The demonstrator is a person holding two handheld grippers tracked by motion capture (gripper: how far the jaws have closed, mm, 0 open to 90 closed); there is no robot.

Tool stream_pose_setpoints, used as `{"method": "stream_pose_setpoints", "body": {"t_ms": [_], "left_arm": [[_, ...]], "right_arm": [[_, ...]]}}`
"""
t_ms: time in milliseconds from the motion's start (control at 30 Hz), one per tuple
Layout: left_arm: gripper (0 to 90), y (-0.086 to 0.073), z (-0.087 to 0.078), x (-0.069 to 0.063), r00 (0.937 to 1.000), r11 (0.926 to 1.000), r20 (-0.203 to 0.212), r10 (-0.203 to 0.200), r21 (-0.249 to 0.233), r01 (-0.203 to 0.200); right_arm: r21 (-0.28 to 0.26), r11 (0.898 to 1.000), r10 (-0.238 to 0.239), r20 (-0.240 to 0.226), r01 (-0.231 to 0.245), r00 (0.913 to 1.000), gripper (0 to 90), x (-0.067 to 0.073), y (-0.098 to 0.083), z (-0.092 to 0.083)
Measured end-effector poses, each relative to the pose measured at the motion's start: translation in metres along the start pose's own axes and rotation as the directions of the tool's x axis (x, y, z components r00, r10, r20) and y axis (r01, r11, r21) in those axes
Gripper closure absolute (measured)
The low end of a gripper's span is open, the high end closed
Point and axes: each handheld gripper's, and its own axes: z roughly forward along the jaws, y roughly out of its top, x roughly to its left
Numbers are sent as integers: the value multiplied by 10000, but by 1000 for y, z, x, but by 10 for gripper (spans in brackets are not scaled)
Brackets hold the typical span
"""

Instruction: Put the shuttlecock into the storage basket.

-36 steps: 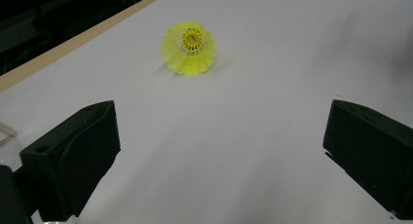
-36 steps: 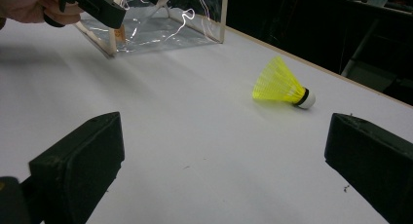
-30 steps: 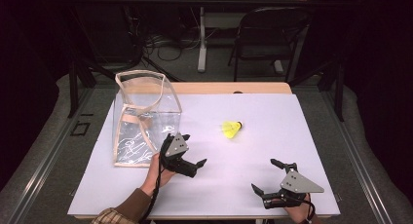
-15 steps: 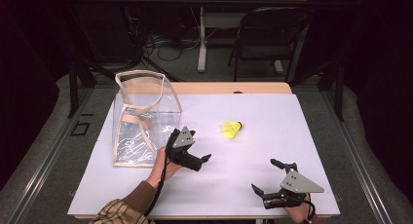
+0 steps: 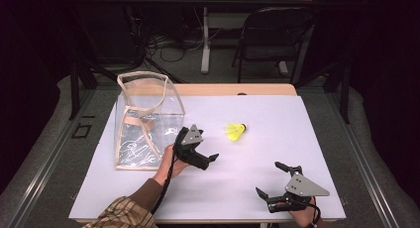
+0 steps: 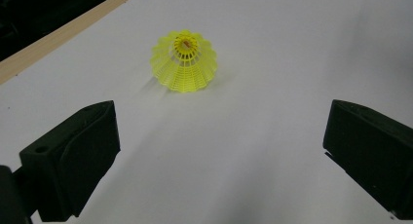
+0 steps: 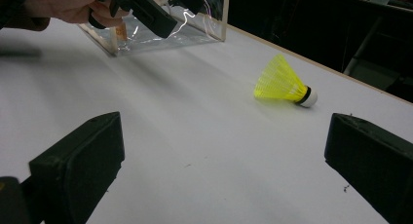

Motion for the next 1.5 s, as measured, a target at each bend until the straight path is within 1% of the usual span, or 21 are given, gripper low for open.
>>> {"method": "stream_pose_setpoints", "body": {"t_ms": [33,233,267,333,500,533,600,667,700,733,900,1033,1333,1500], "left_arm": [[0,1,1,1,10000,10000,-3,50,-2,-50],[0,4,7,4,10000,10000,87,39,68,-40],[0,5,7,5,9999,9999,106,101,95,-102],[0,7,9,5,9999,10000,100,68,36,-68],[0,11,13,7,9998,9999,160,77,86,-79],[0,12,14,8,9998,9998,160,139,117,-141],[0,14,15,8,9998,9999,183,106,84,-107],[0,17,17,10,9996,9997,200,190,156,-193],[0,18,18,10,9997,9998,203,159,102,-161],[0,19,18,11,9995,9997,247,180,169,-184],[0,24,22,13,9995,9996,249,186,193,-191],[0,28,27,16,9992,9993,294,276,261,-284],[0,31,37,21,9986,9980,334,402,467,-417],[0,31,43,25,9989,9982,370,280,522,-299]], "right_arm": [[3,10000,-5,8,5,10000,4,0,0,0],[7,10000,-1,-9,1,10000,5,0,0,0],[4,10000,5,-22,-5,10000,5,0,0,0],[6,10000,2,-22,-2,10000,5,0,0,0],[36,10000,16,-41,-16,10000,5,0,0,0],[41,10000,18,-42,-18,10000,5,0,0,0],[21,10000,30,-43,-30,10000,5,0,0,0],[36,10000,28,-53,-27,10000,5,0,0,0],[27,10000,37,-51,-37,10000,5,0,0,0],[29,10000,41,-54,-40,10000,5,0,0,0],[33,10000,37,-65,-37,10000,5,0,0,0],[31,10000,41,-71,-41,10000,5,0,0,0],[35,10000,44,-75,-44,10000,5,-1,0,0],[34,10000,58,-89,-57,9999,5,0,0,0]]}}
